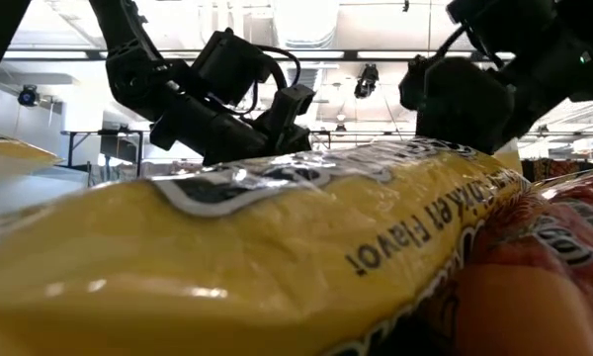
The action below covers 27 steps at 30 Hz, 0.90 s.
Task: Sort Maruchan noodles
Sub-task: Put the top red noodle pack into the green bin
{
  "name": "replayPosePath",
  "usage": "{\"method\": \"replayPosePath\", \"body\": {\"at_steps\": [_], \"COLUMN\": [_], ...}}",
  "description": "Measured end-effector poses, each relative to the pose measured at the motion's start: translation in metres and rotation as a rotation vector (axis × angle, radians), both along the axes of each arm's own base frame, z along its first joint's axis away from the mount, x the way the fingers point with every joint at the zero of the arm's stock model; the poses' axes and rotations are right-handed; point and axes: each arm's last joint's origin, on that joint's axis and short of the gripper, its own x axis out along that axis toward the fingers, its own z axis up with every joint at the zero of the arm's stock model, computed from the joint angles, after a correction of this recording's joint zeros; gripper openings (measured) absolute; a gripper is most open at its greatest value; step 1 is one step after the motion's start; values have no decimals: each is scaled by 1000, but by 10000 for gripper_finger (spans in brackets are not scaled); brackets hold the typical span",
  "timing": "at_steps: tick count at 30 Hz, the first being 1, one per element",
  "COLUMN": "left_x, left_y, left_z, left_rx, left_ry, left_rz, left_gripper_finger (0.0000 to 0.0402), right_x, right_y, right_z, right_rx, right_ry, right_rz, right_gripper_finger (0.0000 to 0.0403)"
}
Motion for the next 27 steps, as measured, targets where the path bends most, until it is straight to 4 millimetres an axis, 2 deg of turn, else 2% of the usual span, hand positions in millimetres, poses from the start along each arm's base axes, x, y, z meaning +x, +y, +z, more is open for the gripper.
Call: {"method": "replayPosePath", "body": {"at_steps": [5,13,20,27], "left_x": [1,1,0,-4], "left_y": [-1,1,17,41], "left_z": [3,16,30,55], "left_rx": [-19,4,47,139], "left_ry": [-27,-85,-134,-221], "left_rz": [-28,-70,-45,-20], "left_gripper_finger": [120,117,117,117], "right_x": [-3,-19,-30,-32], "right_y": [1,5,7,9], "right_z": [10,32,51,54], "right_rx": [0,-6,10,14], "right_ry": [-7,5,-32,-47], "right_rz": [8,35,52,60], "right_gripper_finger": [139,139,139,139]}}
